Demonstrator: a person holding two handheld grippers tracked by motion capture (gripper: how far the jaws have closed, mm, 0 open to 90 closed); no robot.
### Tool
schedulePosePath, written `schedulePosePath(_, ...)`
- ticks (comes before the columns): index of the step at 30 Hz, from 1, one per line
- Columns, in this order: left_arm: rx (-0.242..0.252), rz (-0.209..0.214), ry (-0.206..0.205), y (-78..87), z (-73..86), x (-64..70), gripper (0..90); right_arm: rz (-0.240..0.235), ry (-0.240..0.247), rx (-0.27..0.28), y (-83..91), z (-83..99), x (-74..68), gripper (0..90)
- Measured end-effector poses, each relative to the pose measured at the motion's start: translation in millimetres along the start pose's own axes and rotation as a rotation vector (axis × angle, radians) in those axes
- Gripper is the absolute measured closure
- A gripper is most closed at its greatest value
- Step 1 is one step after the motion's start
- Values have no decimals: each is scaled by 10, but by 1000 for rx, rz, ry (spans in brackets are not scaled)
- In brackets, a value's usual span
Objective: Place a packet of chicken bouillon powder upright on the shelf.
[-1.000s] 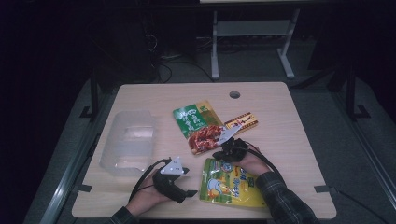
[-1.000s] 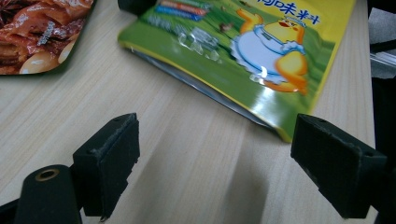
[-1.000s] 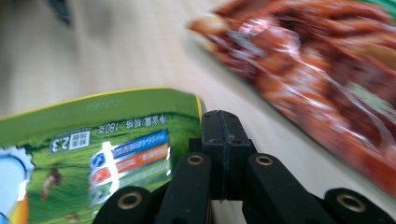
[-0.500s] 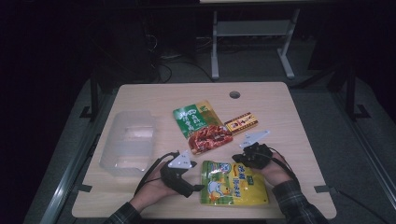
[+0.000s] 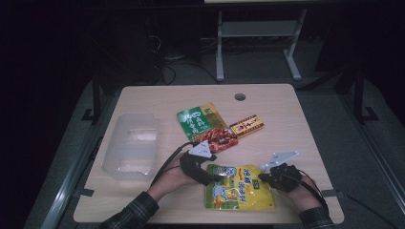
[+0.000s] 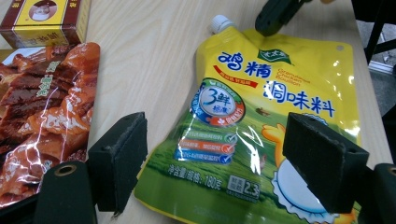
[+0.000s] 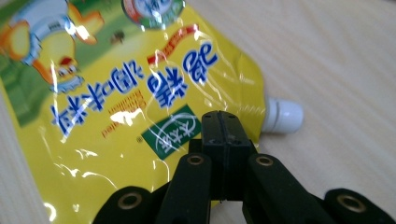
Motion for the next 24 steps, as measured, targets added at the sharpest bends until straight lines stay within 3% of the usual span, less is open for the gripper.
schedulePosePath(6,3,-5,-1,31,16,4,215,4,-2,2,-110,-70,49,899)
schedulePosePath(13,-14,-11,26,61,108,-20,214,3,28,13,-270,-343,114,899)
schedulePosePath(18,-32,-21,51,43,172,-24,209,-30,82,18,-438,-589,33,899)
schedulePosePath(24,-62,-28,89,-42,222,-25,209,-37,112,19,-502,-699,-25,899)
Point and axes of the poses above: each handheld gripper's, and its own axes: y roughly backward along the jaws, z roughly out of its underside, x roughly to its right, the point moved 6 cm from there along -y, roughly forward along the jaws, and after that the axes turned 7 degrees about -x, right-handed, at the moved point
